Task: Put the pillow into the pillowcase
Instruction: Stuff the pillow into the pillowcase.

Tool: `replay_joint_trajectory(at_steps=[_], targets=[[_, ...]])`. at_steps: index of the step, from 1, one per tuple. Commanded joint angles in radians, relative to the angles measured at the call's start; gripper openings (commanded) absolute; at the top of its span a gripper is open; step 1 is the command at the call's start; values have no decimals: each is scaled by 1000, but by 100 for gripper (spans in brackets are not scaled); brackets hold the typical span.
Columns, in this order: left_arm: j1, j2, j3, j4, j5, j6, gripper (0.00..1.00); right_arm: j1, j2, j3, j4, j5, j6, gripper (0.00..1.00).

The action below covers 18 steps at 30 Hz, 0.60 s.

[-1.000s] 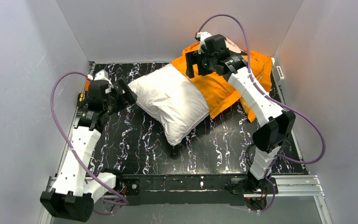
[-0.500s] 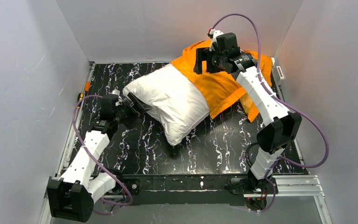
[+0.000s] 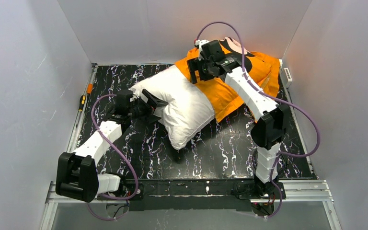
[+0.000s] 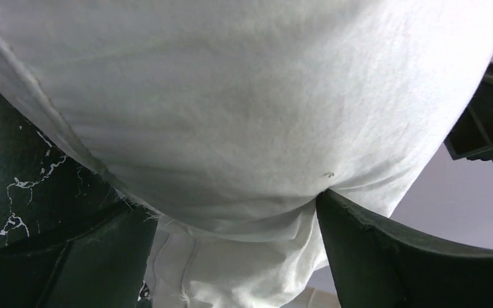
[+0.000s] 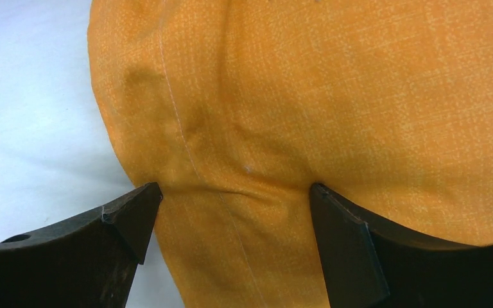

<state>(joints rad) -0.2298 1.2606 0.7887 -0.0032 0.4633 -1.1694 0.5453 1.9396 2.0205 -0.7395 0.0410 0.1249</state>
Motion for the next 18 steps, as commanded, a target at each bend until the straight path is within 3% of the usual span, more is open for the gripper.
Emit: replay_joint_trajectory(at_steps=[1,3,5,8,9,11,12,16,18], targets=[[-5,13,45,-25,-8,12,85,51,40,89,-53,181,-44,92],[-5,19,54,-78,-33,25,78,53,33,108,-60,243,-43,85],[-3,17,69,-157,-77,42,72,53,13,113,-53,277,-45,71],[-4,27,83,-215,-103,62,62,52,-14,118,-42,298,-48,38],[-5,35,86,-217,-101,67,59,53,-17,120,-46,301,-47,23],[-4,52,94,-210,-90,66,51,53,-22,142,-65,311,-44,6],[-4,61,99,-207,-81,67,49,53,-23,160,-76,313,-44,2],[-5,99,129,-198,-59,74,37,53,-40,247,-107,275,-39,1],[-4,117,151,-196,-41,82,32,53,-66,252,-93,184,-44,1]])
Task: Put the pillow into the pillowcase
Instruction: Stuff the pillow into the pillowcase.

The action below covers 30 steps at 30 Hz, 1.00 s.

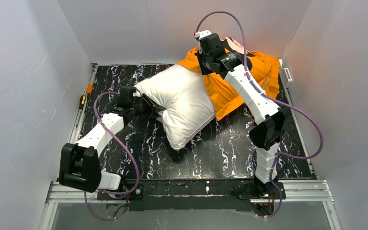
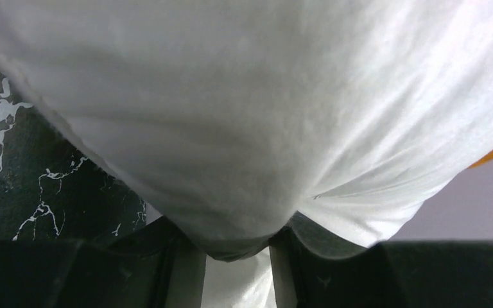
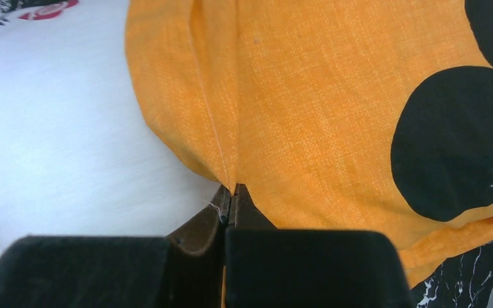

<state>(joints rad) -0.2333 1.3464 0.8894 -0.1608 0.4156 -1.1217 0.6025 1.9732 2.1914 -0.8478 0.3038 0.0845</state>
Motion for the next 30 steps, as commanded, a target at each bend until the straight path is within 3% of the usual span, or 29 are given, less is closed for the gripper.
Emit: replay_joint_trajectory(at_steps=[1,4,8,11,17,23,25,30], targets=[[-1,39,62,-37,14,36,30,-5,-114,75,27,-131,-1,1],[0,60,100,-34,31,44,26,-4,-165,33,78,-332,28,1],[-2,84,147,-35,64,52,20,-5,-206,-88,225,-723,117,1],[-9,110,188,-33,88,42,2,3,-202,-170,348,-965,234,1],[-64,162,244,5,93,-6,0,74,-156,-187,527,-1148,412,1],[-150,221,303,49,70,-78,0,134,-73,-335,1028,-1269,878,1],[-169,227,308,67,58,-99,0,138,-37,-334,935,-1242,820,1],[-181,194,284,64,31,-118,0,142,78,-142,245,-1027,373,1]])
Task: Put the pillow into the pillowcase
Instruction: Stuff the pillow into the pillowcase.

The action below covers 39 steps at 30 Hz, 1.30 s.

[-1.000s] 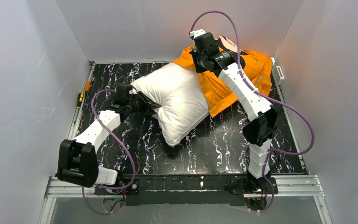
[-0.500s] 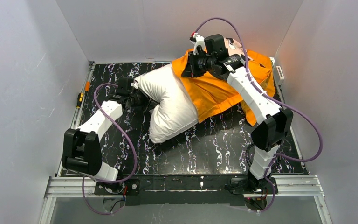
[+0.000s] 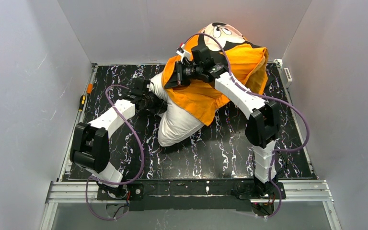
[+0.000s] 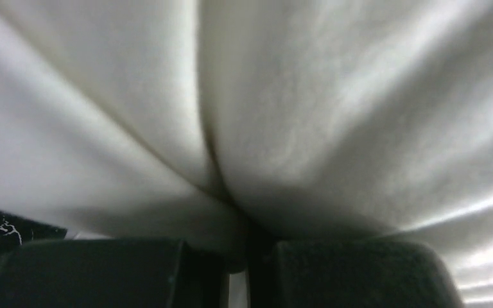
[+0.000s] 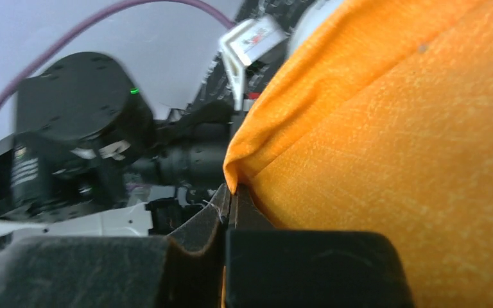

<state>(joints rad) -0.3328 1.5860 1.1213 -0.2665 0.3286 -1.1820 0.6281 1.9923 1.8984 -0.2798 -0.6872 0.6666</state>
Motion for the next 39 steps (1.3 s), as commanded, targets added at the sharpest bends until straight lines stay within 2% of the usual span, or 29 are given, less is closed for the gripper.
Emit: replay_joint_trajectory(at_steps=[1,2,4,7,12,15,18,21,22,23,25,26,27,29,32,34,39], targets=[[-82,-54,45,165,113,-57,0,118,69,173,-396,7,-275,1],[-82,-61,40,161,110,-57,0,119,71,174,-444,38,-331,1],[-81,-65,31,164,109,-57,0,123,68,151,-508,92,-418,10],[-81,-55,27,177,124,-63,0,123,59,98,-568,166,-511,39],[-82,-47,33,182,130,-68,0,129,54,53,-636,314,-608,65],[-82,-42,45,185,136,-66,0,145,64,37,-668,473,-628,71],[-81,-47,58,186,139,-57,0,158,104,48,-711,623,-639,72],[-81,-71,70,173,114,-24,0,162,168,86,-780,714,-647,67],[-81,-80,78,160,102,-7,0,162,187,100,-799,727,-648,58],[-81,-93,91,145,91,14,0,162,202,110,-812,736,-647,38],[-81,-113,107,108,68,58,0,161,209,131,-822,748,-647,9],[-78,-124,116,84,57,82,0,160,205,140,-820,753,-648,1],[-72,-137,125,56,43,111,1,160,197,151,-813,755,-646,1],[-56,-167,139,-13,12,168,10,158,173,172,-792,731,-639,1],[-12,-223,155,-120,-27,255,39,136,110,221,-748,635,-606,1],[29,-266,165,-195,-46,324,54,108,72,259,-715,560,-567,1],[161,-387,147,-365,-83,439,75,-22,-46,297,-570,309,-423,1]])
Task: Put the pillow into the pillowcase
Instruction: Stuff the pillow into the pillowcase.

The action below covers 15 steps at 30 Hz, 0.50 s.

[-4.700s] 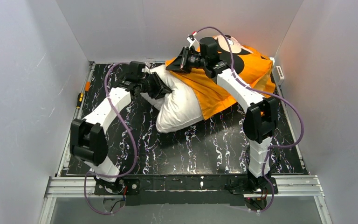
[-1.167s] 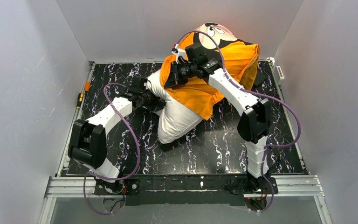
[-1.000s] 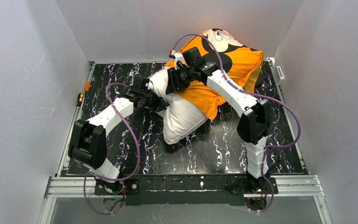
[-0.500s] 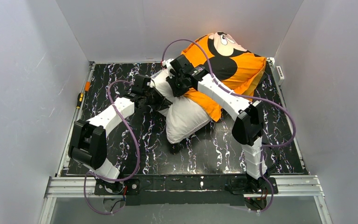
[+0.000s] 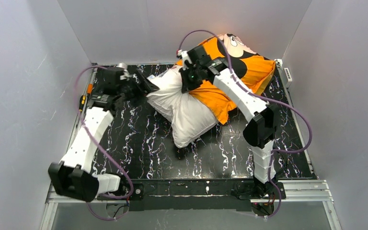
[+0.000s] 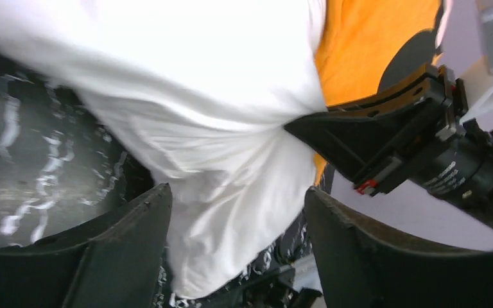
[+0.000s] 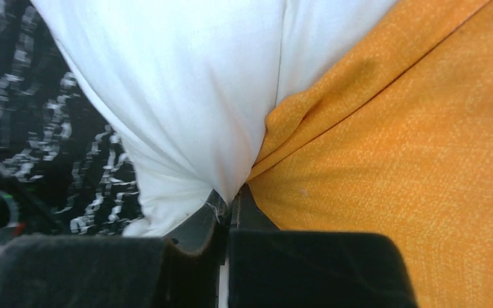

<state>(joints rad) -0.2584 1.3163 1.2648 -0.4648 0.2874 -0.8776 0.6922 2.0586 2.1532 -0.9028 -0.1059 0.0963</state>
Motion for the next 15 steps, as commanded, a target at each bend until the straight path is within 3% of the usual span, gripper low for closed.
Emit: replay_joint_trajectory(at_steps=[1,3,8,15], targets=[[118,-140,-11,-194,-40,151,78,-121,-141,22,126,-337,183,1],[177,-177,-49,-224,-34,168,83,-208,-204,-49,253,-460,277,1],[308,-198,-144,-209,90,162,84,-345,-293,-124,616,-741,550,1],[373,-148,-321,56,309,-16,83,-413,-295,-141,1395,-937,1238,1]])
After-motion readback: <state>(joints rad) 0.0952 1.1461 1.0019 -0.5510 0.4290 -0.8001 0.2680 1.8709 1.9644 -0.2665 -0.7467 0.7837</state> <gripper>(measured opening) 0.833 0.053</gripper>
